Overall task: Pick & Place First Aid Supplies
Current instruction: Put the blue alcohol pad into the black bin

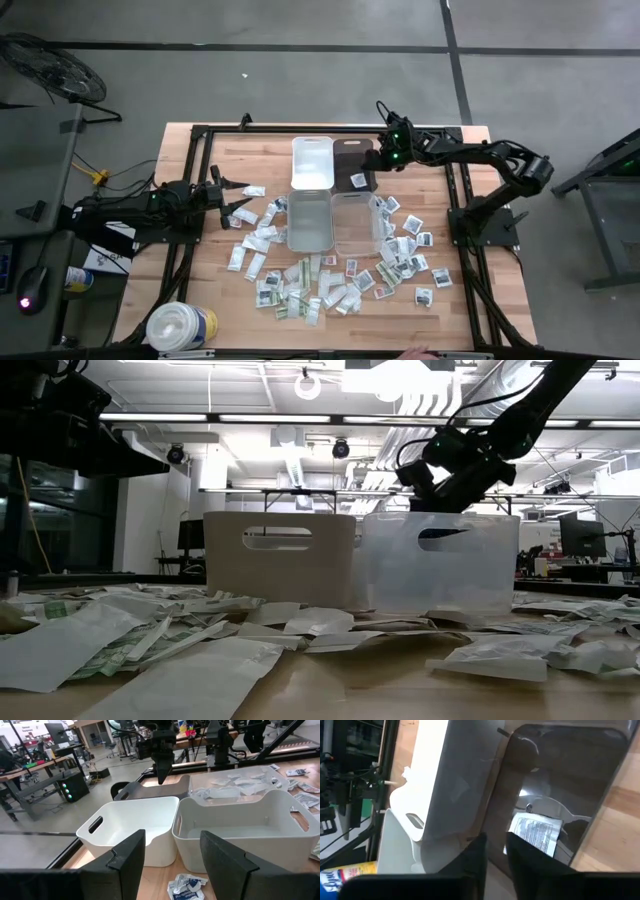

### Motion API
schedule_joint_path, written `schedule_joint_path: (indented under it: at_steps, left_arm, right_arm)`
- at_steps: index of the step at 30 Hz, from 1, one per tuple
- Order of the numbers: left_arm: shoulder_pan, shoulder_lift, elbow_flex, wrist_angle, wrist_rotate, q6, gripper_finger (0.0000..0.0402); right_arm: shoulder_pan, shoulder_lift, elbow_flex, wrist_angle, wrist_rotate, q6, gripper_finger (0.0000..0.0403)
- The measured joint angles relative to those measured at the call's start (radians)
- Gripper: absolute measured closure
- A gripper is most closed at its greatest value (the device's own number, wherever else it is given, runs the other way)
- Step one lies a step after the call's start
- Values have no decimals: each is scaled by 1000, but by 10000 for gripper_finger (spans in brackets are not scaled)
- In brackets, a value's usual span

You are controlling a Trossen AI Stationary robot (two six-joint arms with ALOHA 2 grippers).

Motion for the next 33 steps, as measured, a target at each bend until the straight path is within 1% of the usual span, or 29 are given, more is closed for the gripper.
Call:
schedule_joint_path:
  at_steps: [4, 8, 11, 14, 19, 21, 23, 26, 29, 33]
  left_arm:
    - [0, 0, 0, 0, 0, 0, 213]
    - [0, 0, 0, 0, 0, 0, 213]
    - [0, 0, 0, 0, 0, 0, 213]
    - [0, 0, 0, 0, 0, 0, 213]
    - [0, 0, 0, 0, 0, 0, 213]
    - [0, 0, 0, 0, 0, 0, 213]
    - [0, 0, 0, 0, 0, 0, 213]
    - [0, 0, 0, 0, 0, 0, 213]
    - [0, 0, 0, 0, 0, 0, 213]
    - [0, 0, 0, 0, 0, 0, 213]
  right_arm:
    - [1, -33, 0, 3, 1, -2, 283]
    - [3, -130, 1, -36, -33, -4, 261]
    - [8, -221, 1, -159, -36, -10, 257]
    - [22, -316, 1, -345, -25, -60, 256]
    - [74, -437, 0, -586, 87, -114, 257]
    - [91, -451, 0, -666, 129, -126, 258]
    - [108, -453, 0, -707, 162, -139, 257]
    - [139, -444, -32, -693, 171, -130, 256]
    - [172, -428, -79, -650, 169, -89, 258]
    - [215, -415, -163, -526, 170, -20, 260]
